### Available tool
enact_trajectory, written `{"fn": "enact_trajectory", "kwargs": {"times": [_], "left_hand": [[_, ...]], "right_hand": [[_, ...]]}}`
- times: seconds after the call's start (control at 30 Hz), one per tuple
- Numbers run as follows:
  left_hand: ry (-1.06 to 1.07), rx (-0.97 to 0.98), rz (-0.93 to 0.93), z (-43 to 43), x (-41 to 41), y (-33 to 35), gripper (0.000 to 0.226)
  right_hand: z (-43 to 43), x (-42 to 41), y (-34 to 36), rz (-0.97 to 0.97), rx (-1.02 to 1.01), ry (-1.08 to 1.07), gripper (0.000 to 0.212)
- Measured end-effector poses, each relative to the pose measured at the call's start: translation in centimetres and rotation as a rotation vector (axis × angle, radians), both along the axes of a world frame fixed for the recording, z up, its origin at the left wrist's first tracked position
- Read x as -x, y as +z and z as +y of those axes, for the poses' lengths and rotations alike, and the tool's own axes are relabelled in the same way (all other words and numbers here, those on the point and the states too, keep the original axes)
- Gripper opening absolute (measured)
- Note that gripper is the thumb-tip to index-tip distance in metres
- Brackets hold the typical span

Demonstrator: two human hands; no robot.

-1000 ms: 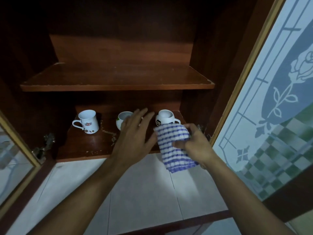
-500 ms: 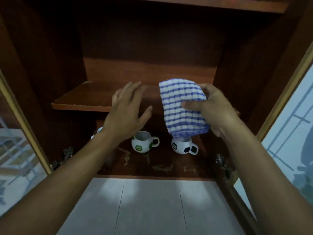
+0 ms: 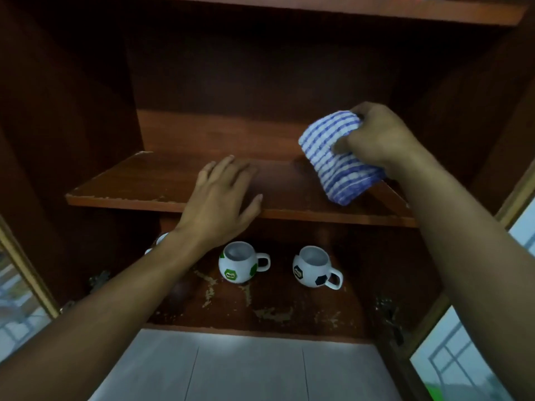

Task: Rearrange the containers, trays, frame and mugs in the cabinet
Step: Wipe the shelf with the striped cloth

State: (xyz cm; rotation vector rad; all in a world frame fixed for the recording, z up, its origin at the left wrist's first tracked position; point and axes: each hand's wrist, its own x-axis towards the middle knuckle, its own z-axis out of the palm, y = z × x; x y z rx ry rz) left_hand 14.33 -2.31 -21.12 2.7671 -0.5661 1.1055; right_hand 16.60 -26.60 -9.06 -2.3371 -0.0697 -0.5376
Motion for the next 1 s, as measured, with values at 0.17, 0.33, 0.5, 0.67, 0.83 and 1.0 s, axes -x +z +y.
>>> {"fn": "enact_trajectory", "kwargs": {"times": [0.17,0.33,0.5,0.67,0.83,1.0], "left_hand": [[-0.039,-0.041,-0.041,0.2,-0.1,-0.5,0.049],[-0.048,-0.082,-0.022,0.3,0.0,-0.7,0.047],[-0.07,-0.115,-0.005,0.5,-0.2,-0.7,0.047],[-0.065,-0.097,-0.013,0.4,-0.3,-0.9,0.046],[-0.076,-0.074,-0.033,0.5,-0.4,-0.9,0.043],[-0.09,-0.051,-0.028,0.4,-0.4,-1.0,0.045]], "right_hand": [[-1.3,-0.8,-0.3,-0.026,0.346,-0.248,0.05],[-1.5,-1.2,-2.4,0.104,0.52,-0.371,0.039],[0.2,-1.2,-5.0,0.209,0.497,-0.309,0.04],[3.4,-0.3,-4.3,0.317,0.353,0.031,0.031],[2.9,0.1,-2.0,0.276,0.051,0.214,0.015],[-1.1,-2.8,0.6,0.074,0.405,-0.2,0.02]]}}
